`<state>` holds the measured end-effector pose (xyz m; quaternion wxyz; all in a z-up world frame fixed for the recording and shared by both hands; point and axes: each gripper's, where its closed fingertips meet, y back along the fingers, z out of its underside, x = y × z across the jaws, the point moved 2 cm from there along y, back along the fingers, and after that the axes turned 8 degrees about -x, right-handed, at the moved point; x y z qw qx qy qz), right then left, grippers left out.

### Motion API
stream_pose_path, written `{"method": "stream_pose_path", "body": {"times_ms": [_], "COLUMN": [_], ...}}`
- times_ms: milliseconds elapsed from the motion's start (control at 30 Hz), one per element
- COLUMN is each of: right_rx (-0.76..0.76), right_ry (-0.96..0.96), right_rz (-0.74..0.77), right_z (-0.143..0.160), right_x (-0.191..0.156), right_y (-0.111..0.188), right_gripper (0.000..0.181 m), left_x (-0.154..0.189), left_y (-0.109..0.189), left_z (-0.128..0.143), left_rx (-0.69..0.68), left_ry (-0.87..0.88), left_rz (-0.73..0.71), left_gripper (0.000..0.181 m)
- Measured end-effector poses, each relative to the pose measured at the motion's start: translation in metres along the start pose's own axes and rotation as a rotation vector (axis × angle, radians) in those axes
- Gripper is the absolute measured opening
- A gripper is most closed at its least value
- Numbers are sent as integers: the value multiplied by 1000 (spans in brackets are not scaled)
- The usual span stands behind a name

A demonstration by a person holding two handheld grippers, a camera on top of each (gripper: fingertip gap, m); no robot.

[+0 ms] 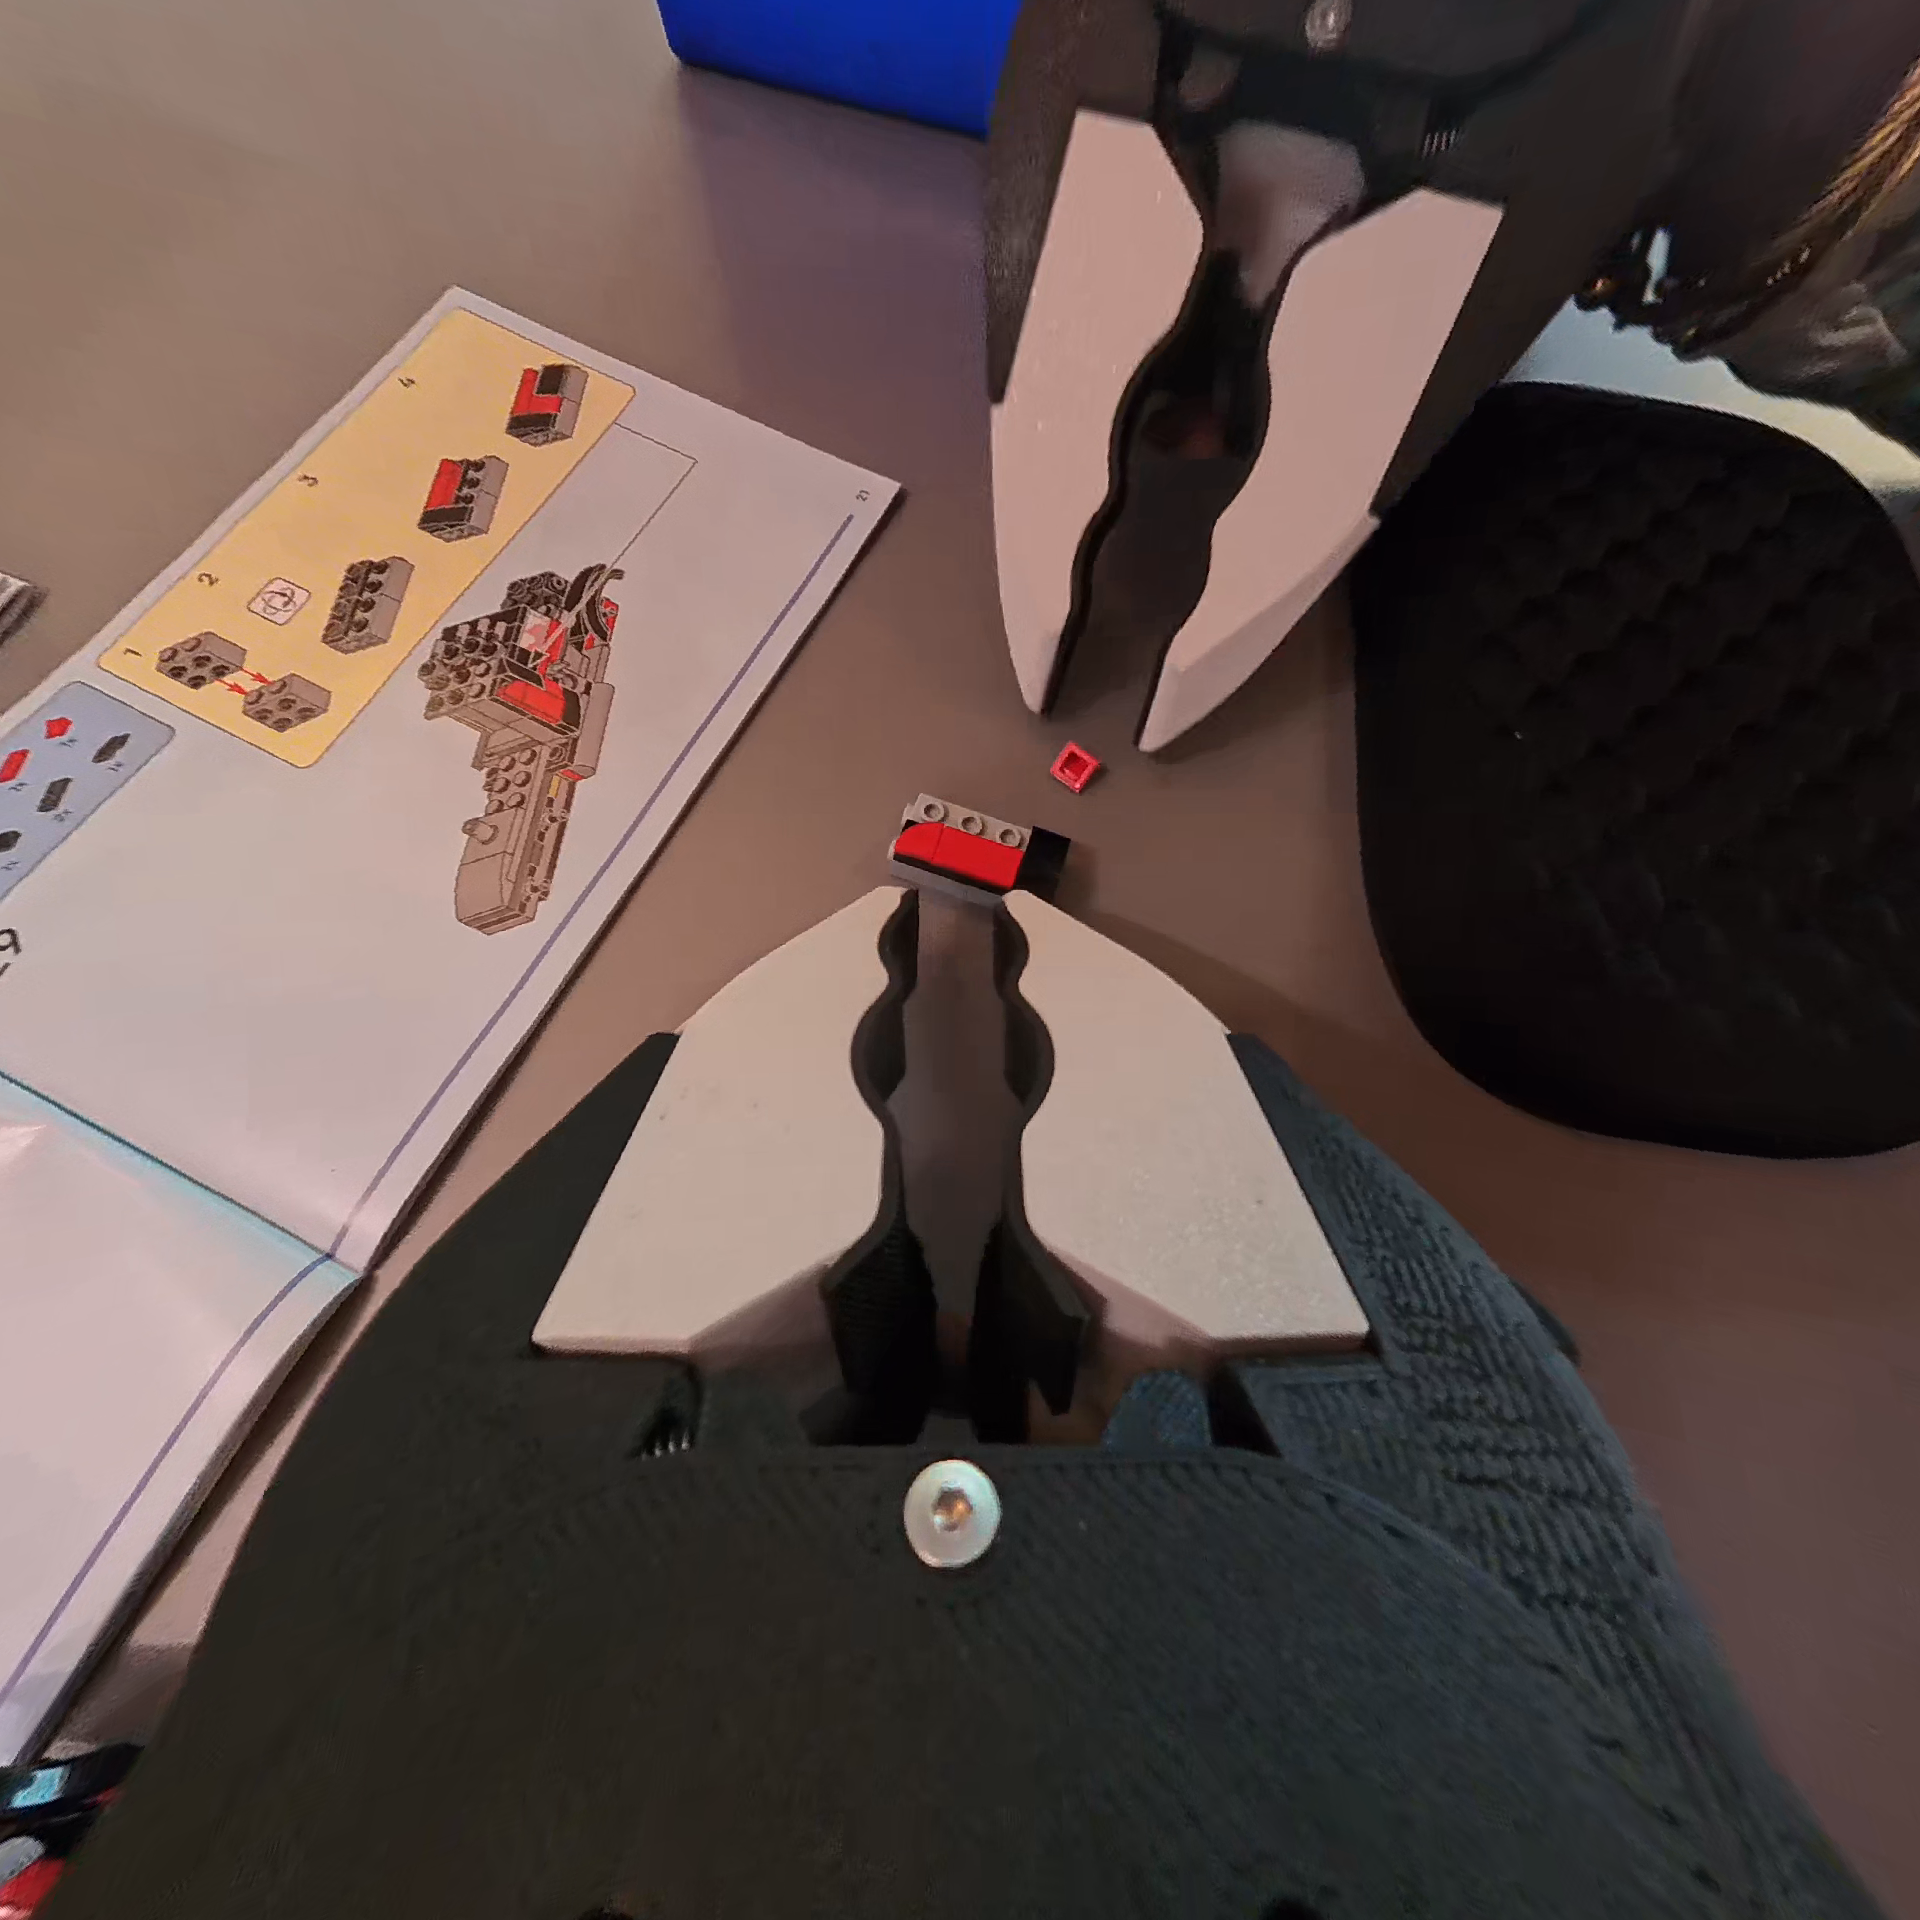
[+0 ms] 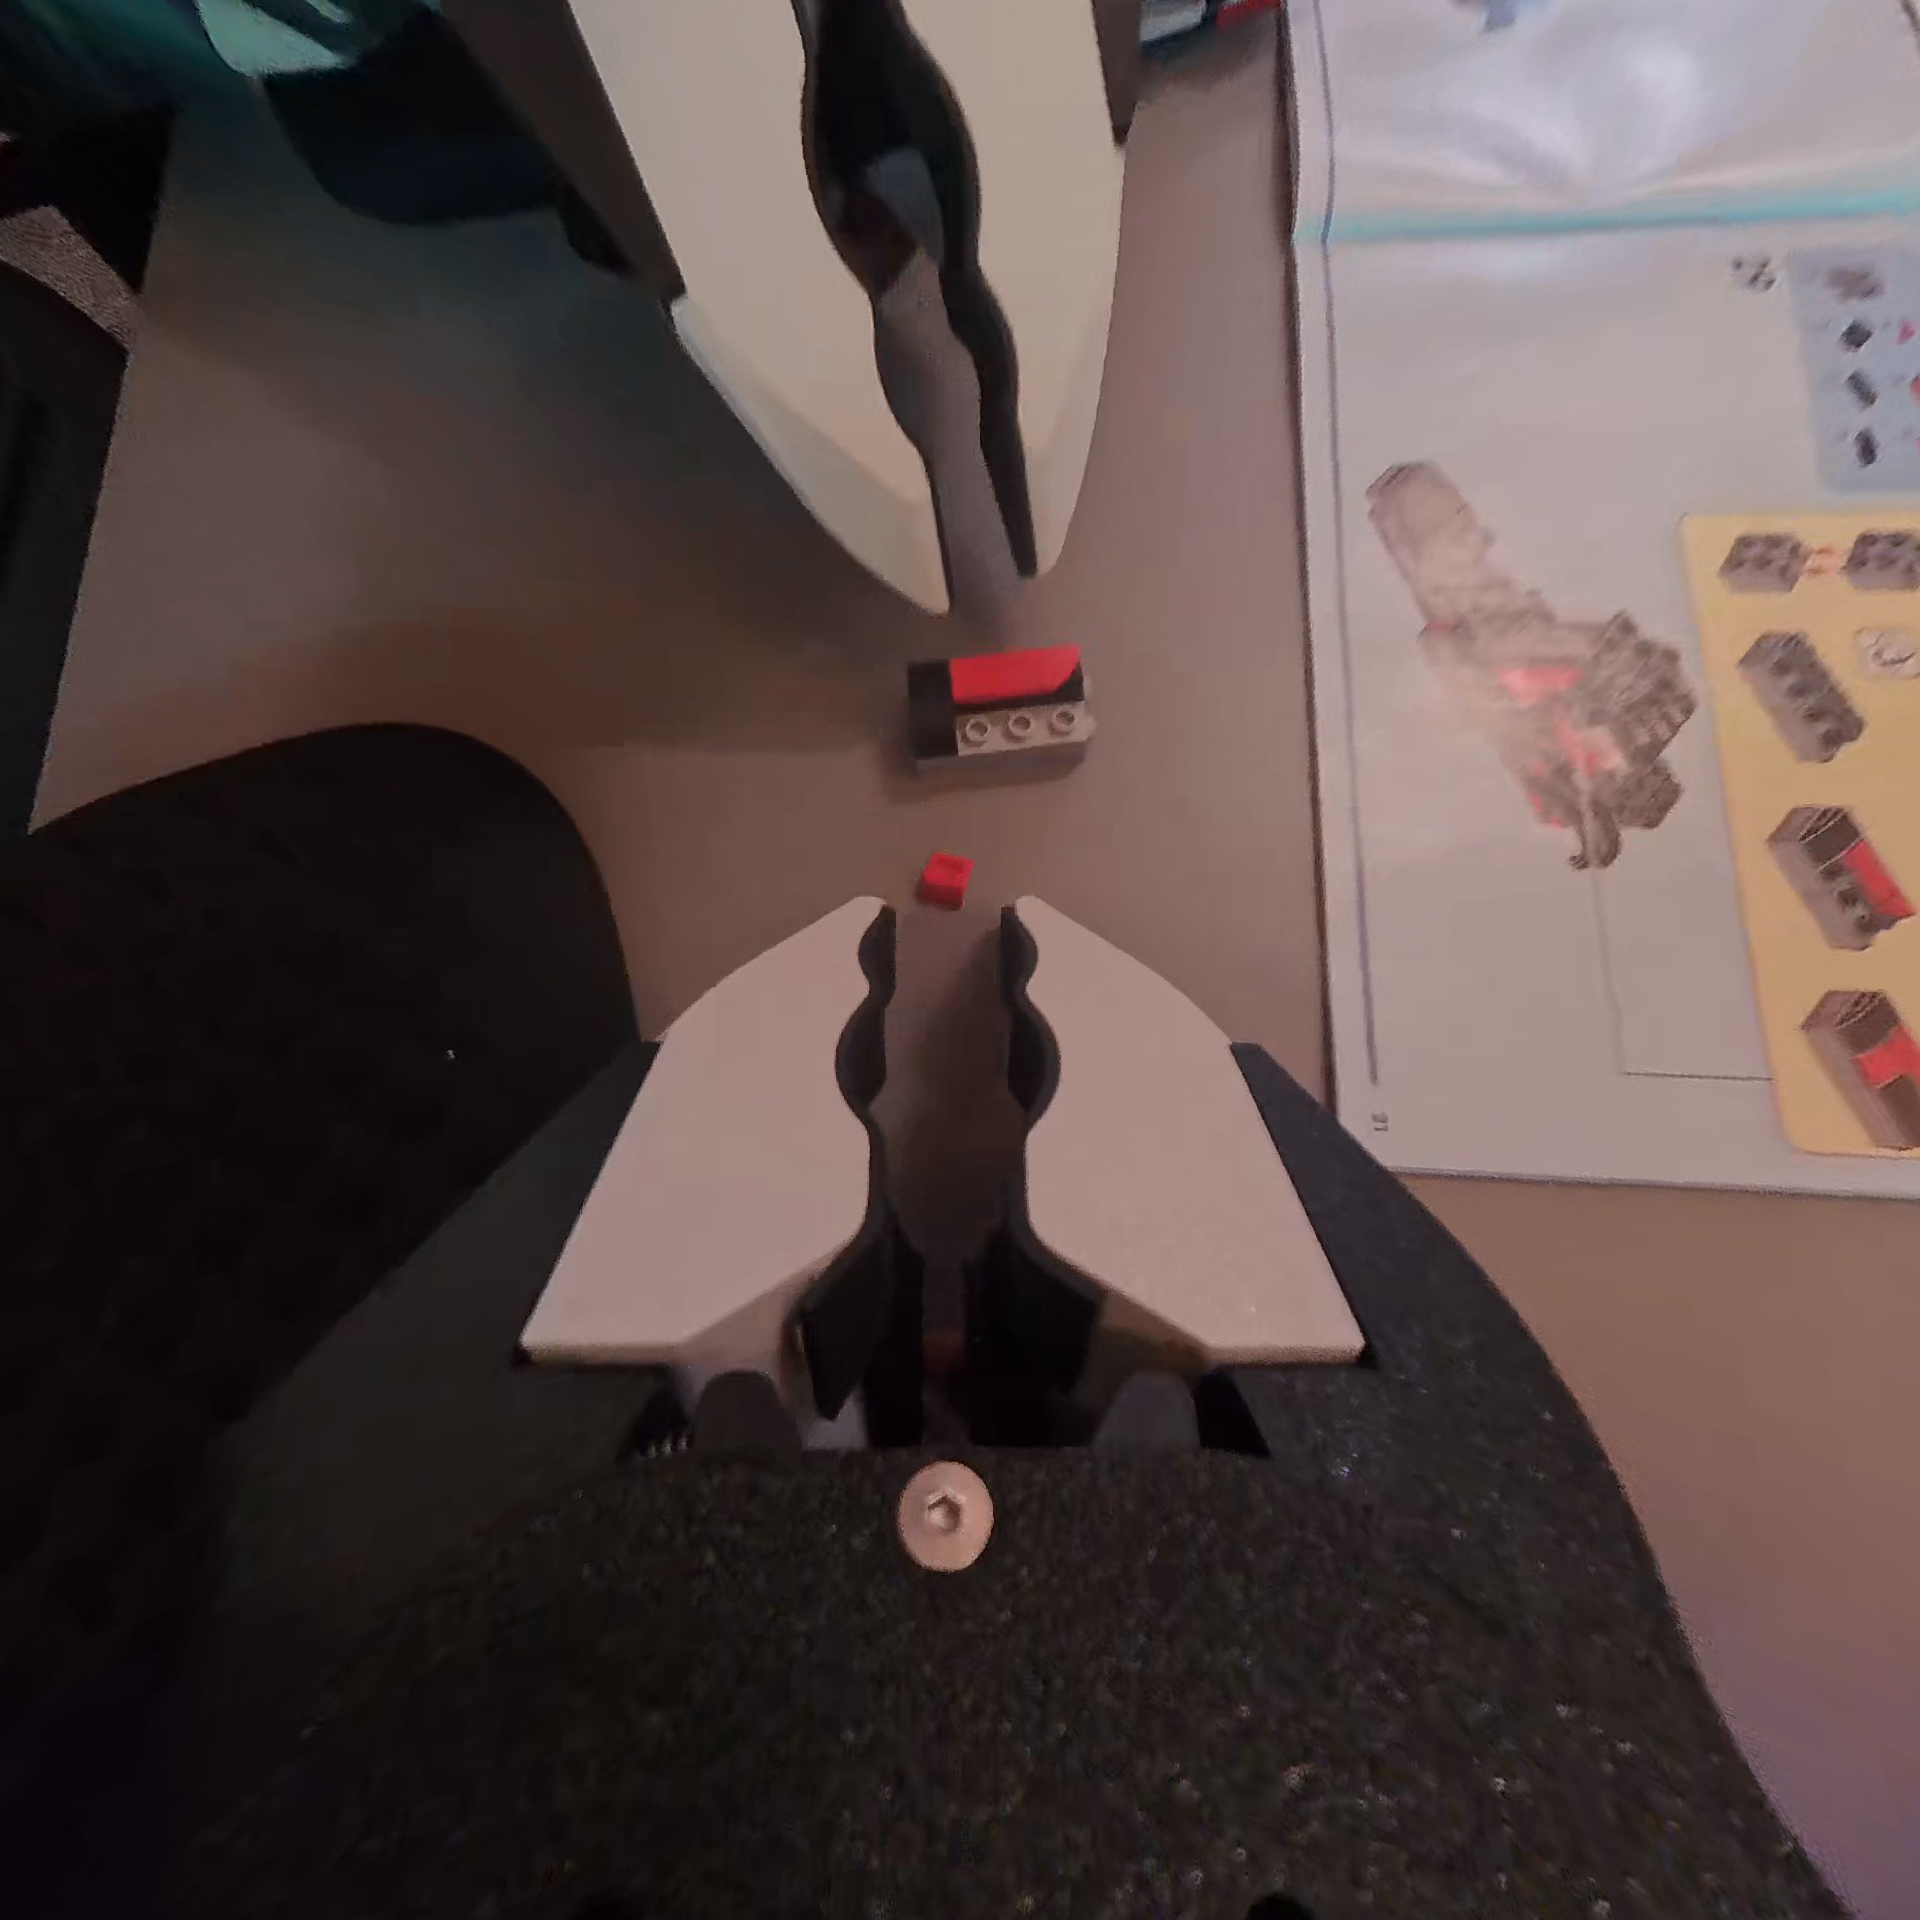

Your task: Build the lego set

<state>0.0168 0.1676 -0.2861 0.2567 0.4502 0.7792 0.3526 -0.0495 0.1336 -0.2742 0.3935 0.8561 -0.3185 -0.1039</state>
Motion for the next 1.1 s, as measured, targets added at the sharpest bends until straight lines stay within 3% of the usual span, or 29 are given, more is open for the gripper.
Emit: {"method": "stream_pose_path", "body": {"times_ms": [200, 367, 500, 700, 1000, 1100], "right_rx": [10, 61, 141, 251, 251, 361], "right_ry": [30, 172, 399, 488, 560, 549], "right_rz": [43, 188, 406, 384, 384, 360], "right_z": [-4, -22, -69, -100, -111, -121], "right_x": [-2, -3, -16, -38, -49, -54], "right_y": [-6, 9, 47, 72, 74, 81], "right_gripper": [8, 8, 8, 8, 7, 7], "left_x": [1, 0, 15, 34, 49, 51], "left_y": [7, 22, 40, 79, 83, 93], "left_z": [-7, -20, -38, -61, -61, -63], "left_rx": [81, 257, 453, 711, 694, 753], "left_ry": [22, 255, 443, 563, 507, 511], "left_rz": [-36, 9, 268, 717, 795, 874], "left_gripper": [15, 23, 8, 5, 4, 4]}}
